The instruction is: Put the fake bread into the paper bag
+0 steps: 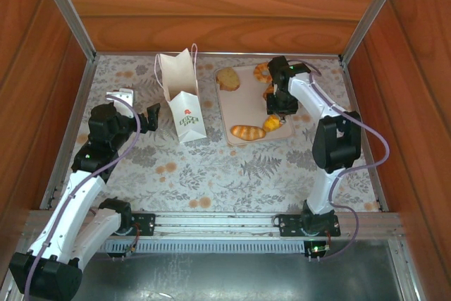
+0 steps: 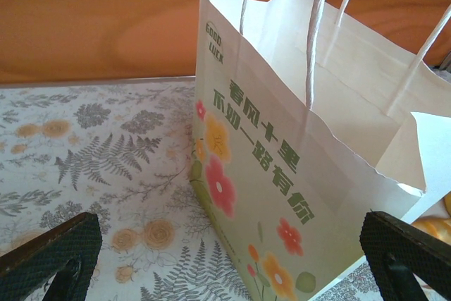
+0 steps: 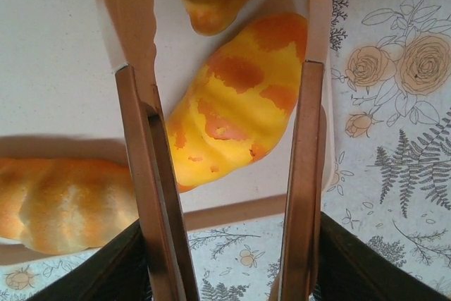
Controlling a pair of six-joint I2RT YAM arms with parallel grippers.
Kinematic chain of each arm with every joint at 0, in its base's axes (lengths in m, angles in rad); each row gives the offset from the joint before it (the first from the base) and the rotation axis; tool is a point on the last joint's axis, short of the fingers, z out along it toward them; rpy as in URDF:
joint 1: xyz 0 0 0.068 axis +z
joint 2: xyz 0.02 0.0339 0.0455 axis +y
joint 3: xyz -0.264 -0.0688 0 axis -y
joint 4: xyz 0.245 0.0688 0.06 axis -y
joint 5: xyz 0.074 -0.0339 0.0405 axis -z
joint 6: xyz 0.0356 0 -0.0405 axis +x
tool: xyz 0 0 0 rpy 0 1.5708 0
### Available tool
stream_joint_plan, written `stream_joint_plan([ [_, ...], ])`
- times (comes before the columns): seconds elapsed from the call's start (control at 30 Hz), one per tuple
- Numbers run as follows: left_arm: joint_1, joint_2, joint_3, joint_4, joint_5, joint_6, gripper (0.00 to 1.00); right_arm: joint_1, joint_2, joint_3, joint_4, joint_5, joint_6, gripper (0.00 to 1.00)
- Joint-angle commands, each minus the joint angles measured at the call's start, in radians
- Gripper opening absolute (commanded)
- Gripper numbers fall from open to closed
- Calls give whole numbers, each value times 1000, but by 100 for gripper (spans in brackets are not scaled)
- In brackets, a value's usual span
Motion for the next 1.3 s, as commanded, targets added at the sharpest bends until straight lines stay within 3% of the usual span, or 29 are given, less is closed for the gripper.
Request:
stream_joint_plan([
  [0.0, 13, 2, -3, 35, 23, -2, 100, 5, 21, 25, -7, -1, 12, 55],
  [0.3, 26, -1, -6, 42, 36, -13, 100, 8, 32, 23, -13, -3, 21, 42],
  [0.6, 38, -7, -12, 53, 52, -24, 100, 11, -27, 6, 5, -10, 28, 20],
  [1.07, 70, -7, -17, 85, 89, -67, 100, 24, -115, -37, 22, -11, 44, 14],
  [1.27, 71, -10, 66, -7, 72, -104, 100, 43, -160, -32, -12, 1, 39, 13],
])
